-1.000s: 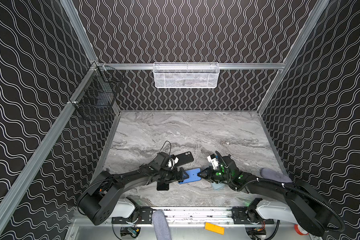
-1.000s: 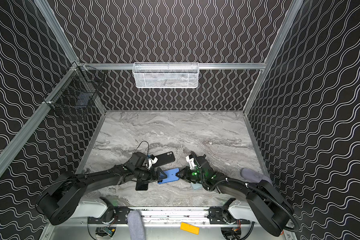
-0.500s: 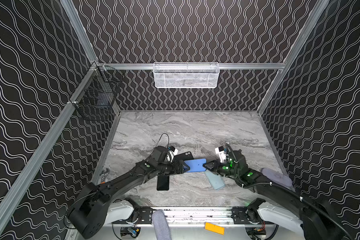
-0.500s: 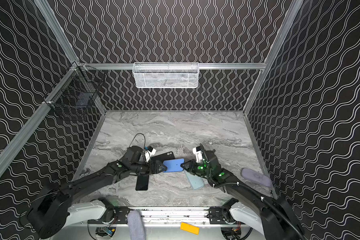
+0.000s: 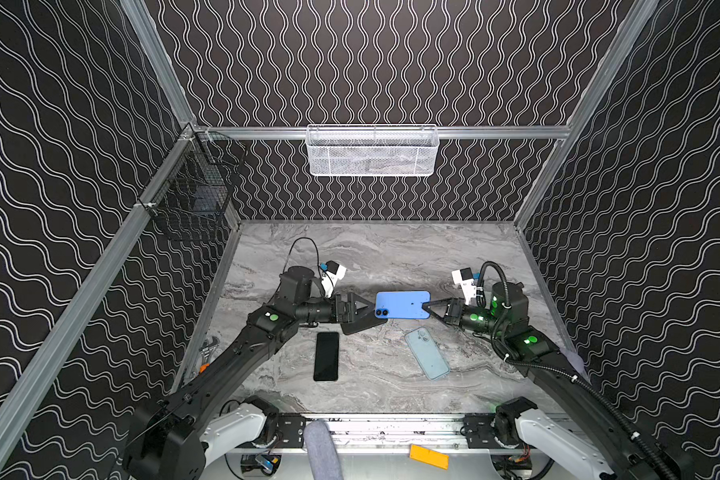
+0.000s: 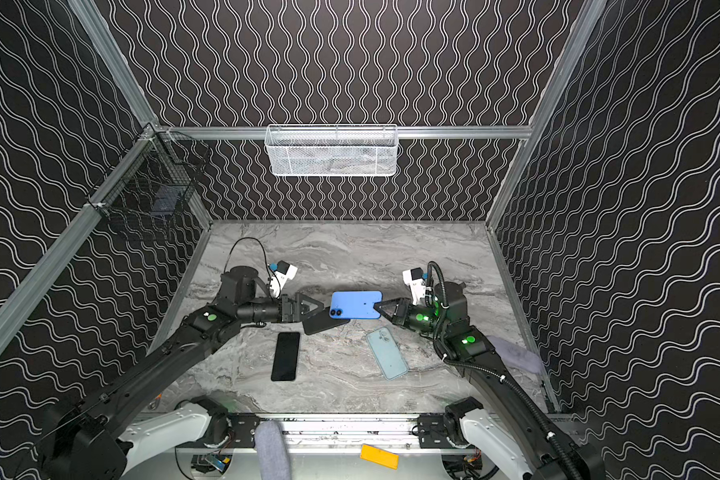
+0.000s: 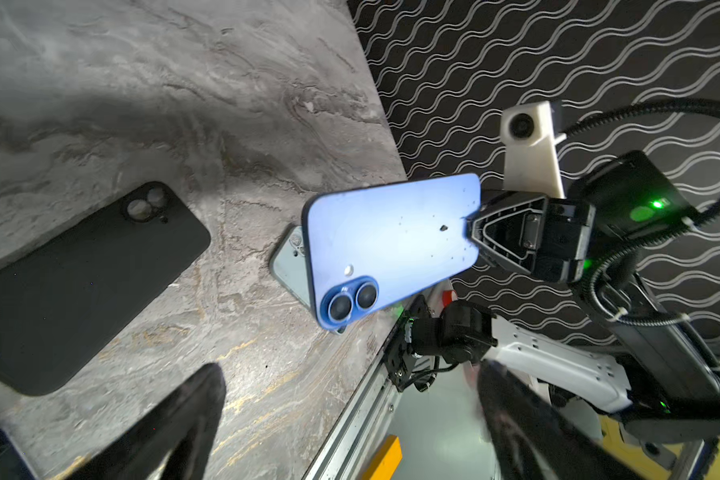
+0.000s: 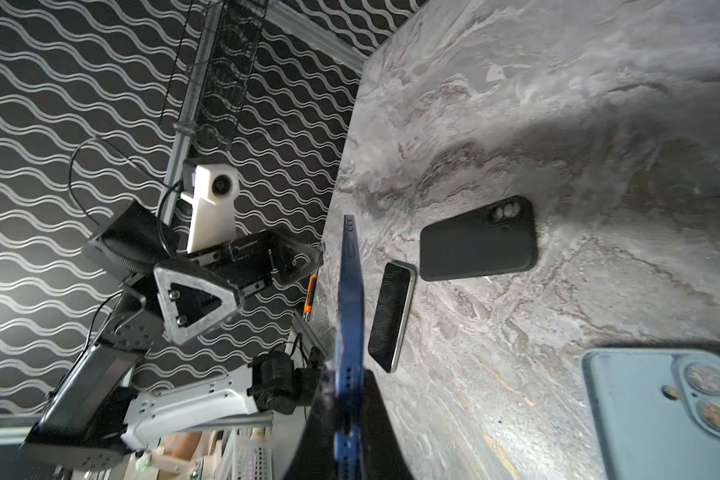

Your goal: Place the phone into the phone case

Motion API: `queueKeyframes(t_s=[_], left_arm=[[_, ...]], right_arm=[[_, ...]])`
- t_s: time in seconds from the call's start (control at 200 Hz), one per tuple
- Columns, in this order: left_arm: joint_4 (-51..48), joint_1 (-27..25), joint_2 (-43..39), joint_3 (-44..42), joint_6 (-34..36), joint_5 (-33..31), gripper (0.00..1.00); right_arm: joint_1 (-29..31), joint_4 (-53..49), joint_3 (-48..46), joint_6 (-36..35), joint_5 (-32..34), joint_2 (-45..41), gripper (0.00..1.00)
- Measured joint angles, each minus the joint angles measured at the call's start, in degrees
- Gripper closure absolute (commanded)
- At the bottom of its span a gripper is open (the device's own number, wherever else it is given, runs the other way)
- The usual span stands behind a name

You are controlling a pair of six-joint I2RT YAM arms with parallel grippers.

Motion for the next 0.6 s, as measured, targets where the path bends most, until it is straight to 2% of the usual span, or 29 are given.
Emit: queueKeyframes(t_s=[0.2, 0.285, 0.415, 0.601], left_arm=[[2.08, 0.24, 0.85, 0.07, 1.14, 5.75, 0.10], [4.52, 0.28, 1.46, -0.98, 0.90, 7.63, 0.17], [9.44, 0.28, 2.34, -3.28, -2.01, 10.08, 0.33], [16.92, 0.28, 2.64, -5.27, -5.35, 12.59, 0.42]], right_arm=[[-0.09, 3.02, 0.00, 0.81, -6.43, -0.57, 1.00], [-0.13, 4.11, 0.02, 0.98, -8.04, -0.31, 1.00], [-0.44, 5.46, 0.04, 1.79, -9.01, 0.83, 1.00], [-0.66, 9.84, -0.09, 4.33, -10.19, 3.34, 1.00]])
